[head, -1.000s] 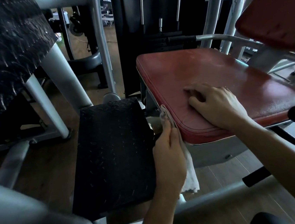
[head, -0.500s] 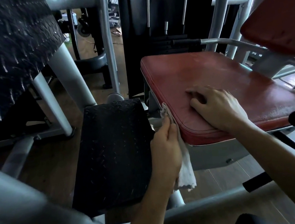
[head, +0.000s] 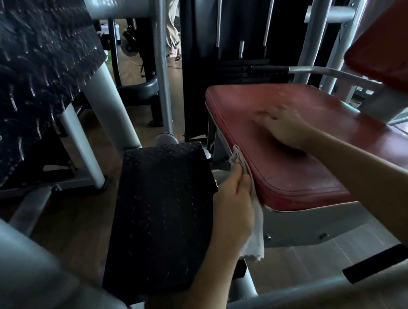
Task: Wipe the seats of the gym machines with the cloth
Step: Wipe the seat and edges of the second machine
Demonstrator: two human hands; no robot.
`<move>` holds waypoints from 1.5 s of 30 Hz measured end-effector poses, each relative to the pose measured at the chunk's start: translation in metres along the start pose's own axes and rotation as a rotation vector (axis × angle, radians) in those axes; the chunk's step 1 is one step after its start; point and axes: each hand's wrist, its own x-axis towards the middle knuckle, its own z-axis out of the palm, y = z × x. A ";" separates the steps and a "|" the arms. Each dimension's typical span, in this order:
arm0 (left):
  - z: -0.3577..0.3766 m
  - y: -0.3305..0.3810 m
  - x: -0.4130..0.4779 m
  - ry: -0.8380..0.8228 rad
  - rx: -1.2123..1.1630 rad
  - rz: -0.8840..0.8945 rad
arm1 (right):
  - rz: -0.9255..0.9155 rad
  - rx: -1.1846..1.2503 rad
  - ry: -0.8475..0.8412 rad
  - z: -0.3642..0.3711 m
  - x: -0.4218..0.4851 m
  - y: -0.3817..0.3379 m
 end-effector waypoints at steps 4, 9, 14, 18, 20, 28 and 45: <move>0.000 -0.003 0.024 0.031 0.006 -0.010 | 0.022 -0.235 -0.092 0.019 0.026 -0.004; -0.003 0.005 0.096 0.059 0.142 0.017 | 0.013 -0.255 -0.048 0.023 0.034 0.006; -0.005 0.008 0.121 0.087 0.152 -0.010 | 0.008 -0.270 -0.041 0.026 0.040 0.011; 0.000 0.002 0.073 0.068 0.070 -0.009 | -0.032 -0.283 -0.031 0.030 0.045 0.016; -0.001 -0.002 0.076 0.059 0.052 -0.003 | -0.030 -0.275 -0.023 0.031 0.046 0.017; -0.010 0.001 0.138 0.063 0.058 -0.086 | -0.028 -0.276 -0.033 0.030 0.047 0.016; -0.007 -0.001 0.104 -0.004 0.124 -0.007 | -0.001 -0.290 -0.037 0.028 0.043 0.009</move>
